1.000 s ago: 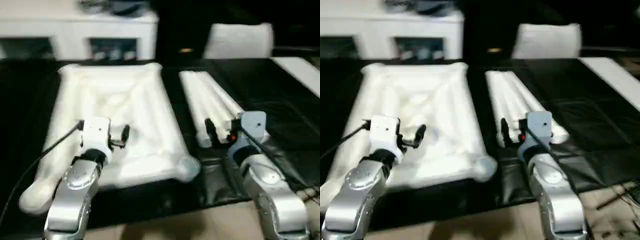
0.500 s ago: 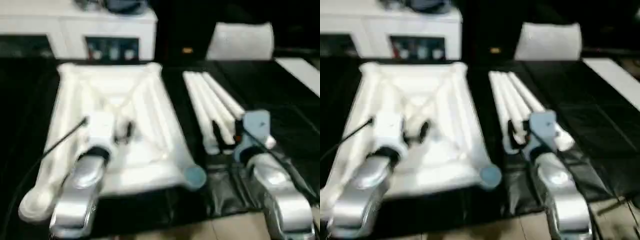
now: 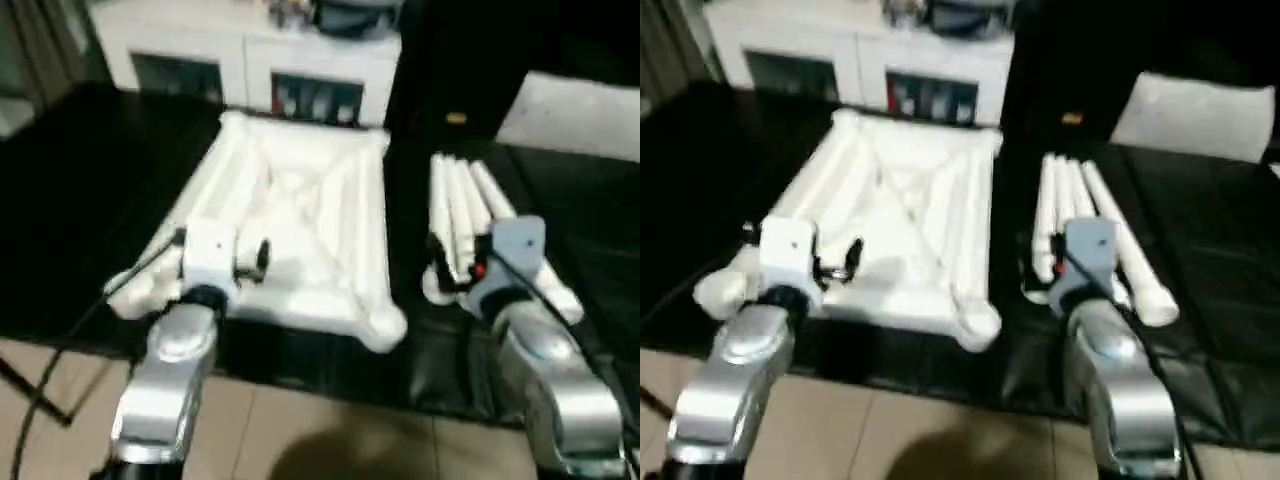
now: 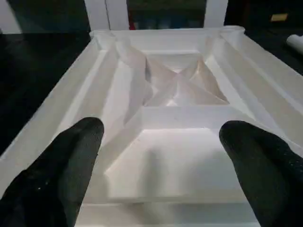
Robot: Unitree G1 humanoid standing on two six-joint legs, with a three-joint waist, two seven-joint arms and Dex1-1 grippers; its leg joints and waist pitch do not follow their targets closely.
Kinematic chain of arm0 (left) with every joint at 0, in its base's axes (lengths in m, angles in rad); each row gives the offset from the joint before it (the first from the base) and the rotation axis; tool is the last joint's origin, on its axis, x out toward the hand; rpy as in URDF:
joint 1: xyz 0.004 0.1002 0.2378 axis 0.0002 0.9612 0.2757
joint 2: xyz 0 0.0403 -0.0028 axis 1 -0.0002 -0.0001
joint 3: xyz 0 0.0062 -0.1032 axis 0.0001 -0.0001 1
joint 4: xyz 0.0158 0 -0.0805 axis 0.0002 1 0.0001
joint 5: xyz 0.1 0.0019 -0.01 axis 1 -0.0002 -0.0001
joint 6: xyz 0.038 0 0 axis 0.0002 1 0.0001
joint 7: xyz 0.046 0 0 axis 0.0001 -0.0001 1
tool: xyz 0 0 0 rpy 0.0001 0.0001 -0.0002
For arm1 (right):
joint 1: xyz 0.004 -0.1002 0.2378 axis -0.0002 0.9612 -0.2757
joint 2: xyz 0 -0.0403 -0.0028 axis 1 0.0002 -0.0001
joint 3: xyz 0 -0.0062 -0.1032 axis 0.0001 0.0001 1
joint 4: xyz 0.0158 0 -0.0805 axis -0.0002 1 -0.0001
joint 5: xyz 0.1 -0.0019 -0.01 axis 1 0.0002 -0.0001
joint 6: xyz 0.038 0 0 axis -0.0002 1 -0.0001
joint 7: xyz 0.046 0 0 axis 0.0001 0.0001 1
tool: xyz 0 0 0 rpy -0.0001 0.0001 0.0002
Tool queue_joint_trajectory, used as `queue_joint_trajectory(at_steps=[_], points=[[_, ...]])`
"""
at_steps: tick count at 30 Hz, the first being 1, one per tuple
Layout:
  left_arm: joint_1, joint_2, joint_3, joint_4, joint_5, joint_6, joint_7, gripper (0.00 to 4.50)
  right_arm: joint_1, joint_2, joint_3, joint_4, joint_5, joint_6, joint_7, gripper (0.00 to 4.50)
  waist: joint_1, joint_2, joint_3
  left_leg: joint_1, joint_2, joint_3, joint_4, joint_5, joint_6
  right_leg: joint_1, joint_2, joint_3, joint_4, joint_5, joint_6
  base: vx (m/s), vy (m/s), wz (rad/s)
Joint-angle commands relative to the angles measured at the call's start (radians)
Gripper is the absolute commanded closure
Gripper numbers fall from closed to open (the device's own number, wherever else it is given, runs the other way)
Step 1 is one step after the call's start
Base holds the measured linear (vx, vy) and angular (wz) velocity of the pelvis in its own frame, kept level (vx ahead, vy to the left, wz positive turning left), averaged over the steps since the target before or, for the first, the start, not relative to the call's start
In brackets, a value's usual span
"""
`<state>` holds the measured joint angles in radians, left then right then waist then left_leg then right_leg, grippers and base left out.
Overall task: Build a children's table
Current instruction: Move table base
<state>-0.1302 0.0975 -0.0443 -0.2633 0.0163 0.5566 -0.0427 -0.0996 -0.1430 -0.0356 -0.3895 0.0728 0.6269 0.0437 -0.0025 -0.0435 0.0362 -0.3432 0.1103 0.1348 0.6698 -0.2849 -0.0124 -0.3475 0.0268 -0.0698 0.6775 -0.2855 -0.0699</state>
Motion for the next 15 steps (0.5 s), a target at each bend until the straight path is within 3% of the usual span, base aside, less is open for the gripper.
queue_joint_trajectory(at_steps=[1, 2, 3, 4, 5, 6, 7, 8, 9, 10, 11, 13, 14, 15], points=[[-0.005, -0.014, -0.012, -0.002, -0.009, 0.02, -0.013, 0.03, 0.011, 0.005, -0.031, -0.018, 0.028, 0.022, -0.001, 0.0, 0.023, -0.015, -0.035, -0.043, 0.051, -0.044, -0.021, 0.021, 0.128, 0.059, -0.233, 0.162, -0.147, 0.015, 0.227, -0.069, -0.069, 0.01], [-0.005, -0.014, -0.012, -0.002, -0.009, 0.02, -0.013, 0.03, 0.011, 0.005, -0.031, -0.018, 0.028, 0.022, -0.001, 0.0, 0.024, -0.014, -0.032, -0.044, 0.043, -0.041, -0.023, 0.026, 0.112, 0.059, -0.211, 0.147, -0.16, -0.094, 0.268, -0.069, -0.069, 0.01], [-0.002, -0.018, -0.006, -0.003, -0.014, 0.02, -0.012, 0.03, 0.018, 0.009, -0.032, -0.024, 0.036, 0.021, -0.001, 0.0, 0.026, -0.007, -0.025, -0.036, 0.048, -0.044, -0.044, 0.023, 0.092, 0.046, -0.172, 0.124, -0.172, -0.236, 0.283, 0.0, 0.0, 0.0], [0.004, -0.015, 0.0, 0.0, -0.016, 0.011, -0.01, 0.03, 0.034, 0.012, -0.027, -0.03, 0.036, 0.018, 0.002, 0.0, 0.017, -0.002, -0.025, -0.027, 0.07, -0.054, -0.069, 0.01, 0.085, 0.04, -0.15, 0.099, -0.167, -0.248, 0.249, 0.0, 0.0, 0.0], [0.006, -0.014, 0.001, 0.001, -0.016, 0.008, -0.01, 0.03, 0.037, 0.013, -0.026, -0.031, 0.037, 0.016, 0.004, 0.0, 0.013, 0.007, -0.028, -0.013, 0.093, -0.064, -0.083, -0.004, 0.086, 0.031, -0.149, 0.091, -0.161, -0.229, 0.216, 0.0, 0.0, 0.0], [0.007, -0.005, -0.005, 0.003, -0.007, -0.004, -0.01, 0.03, 0.042, 0.015, -0.026, -0.033, 0.04, 0.011, 0.008, 0.0, -0.002, 0.013, -0.031, 0.006, 0.146, -0.092, -0.108, -0.026, 0.104, 0.025, -0.164, 0.088, -0.144, -0.164, 0.13, 0.0, 0.0, 0.0], [0.008, -0.002, -0.007, 0.004, -0.004, -0.006, -0.011, 0.03, 0.042, 0.015, -0.025, -0.032, 0.039, 0.007, 0.009, 0.0, -0.007, 0.018, -0.037, 0.01, 0.169, -0.1, -0.113, -0.012, 0.122, 0.03, -0.189, 0.093, -0.134, -0.069, 0.051, 0.0, 0.0, 0.0], [0.013, 0.027, -0.029, 0.009, 0.023, -0.03, -0.022, 0.03, 0.049, 0.014, -0.019, -0.031, 0.036, -0.029, 0.02, 0.0, -0.008, 0.009, -0.038, 0.003, 0.165, -0.094, -0.111, 0.006, 0.131, 0.035, -0.2, 0.097, -0.13, -0.016, 0.022, 0.0, 0.0, 0.0], [0.013, 0.027, -0.029, 0.009, 0.023, -0.03, -0.022, 0.03, 0.049, 0.014, -0.019, -0.031, 0.036, -0.029, 0.02, 0.0, -0.003, 0.013, -0.036, -0.02, 0.14, -0.076, -0.104, 0.045, 0.138, 0.05, -0.211, 0.1, -0.129, 0.055, -0.019, 0.0, 0.0, 0.0], [0.023, 0.032, -0.02, -0.001, 0.004, -0.04, -0.042, 0.03, 0.055, 0.011, -0.009, -0.034, 0.039, -0.043, 0.037, 0.0, 0.001, 0.014, -0.031, -0.024, 0.131, -0.067, -0.102, 0.044, 0.136, 0.053, -0.21, 0.096, -0.143, 0.026, -0.034, 0.0, 0.0, 0.0], [0.023, 0.032, -0.02, -0.001, 0.004, -0.04, -0.042, 0.03, 0.055, 0.011, -0.009, -0.034, 0.039, -0.043, 0.037, 0.0, 0.001, 0.016, -0.032, -0.023, 0.134, -0.067, -0.103, 0.048, 0.129, 0.055, -0.208, 0.093, -0.143, 0.016, -0.04, 0.0, 0.0, 0.0], [0.028, 0.026, -0.007, -0.011, -0.014, -0.041, -0.052, 0.03, 0.054, 0.012, -0.006, -0.036, 0.042, -0.042, 0.042, 0.0, -0.001, 0.021, -0.033, -0.01, 0.156, -0.076, -0.113, 0.032, 0.118, 0.054, -0.202, 0.085, -0.139, -0.003, -0.056, 0.0, 0.0, 0.0], [0.031, 0.025, 0.002, -0.018, -0.023, -0.041, -0.058, 0.03, 0.05, 0.014, -0.001, -0.037, 0.04, -0.04, 0.041, 0.0, -0.005, 0.022, -0.031, 0.009, 0.17, -0.082, -0.126, -0.047, 0.097, 0.055, -0.2, 0.08, -0.138, -0.044, -0.077, 0.0, 0.0, 0.0], [0.032, 0.025, 0.005, -0.021, -0.026, -0.041, -0.06, 0.03, 0.047, 0.015, 0.001, -0.038, 0.038, -0.038, 0.039, 0.0, -0.009, 0.023, -0.02, 0.027, 0.169, -0.077, -0.14, -0.173, 0.074, 0.054, -0.195, 0.075, -0.148, -0.142, -0.105, 0.0, 0.0, 0.0]])
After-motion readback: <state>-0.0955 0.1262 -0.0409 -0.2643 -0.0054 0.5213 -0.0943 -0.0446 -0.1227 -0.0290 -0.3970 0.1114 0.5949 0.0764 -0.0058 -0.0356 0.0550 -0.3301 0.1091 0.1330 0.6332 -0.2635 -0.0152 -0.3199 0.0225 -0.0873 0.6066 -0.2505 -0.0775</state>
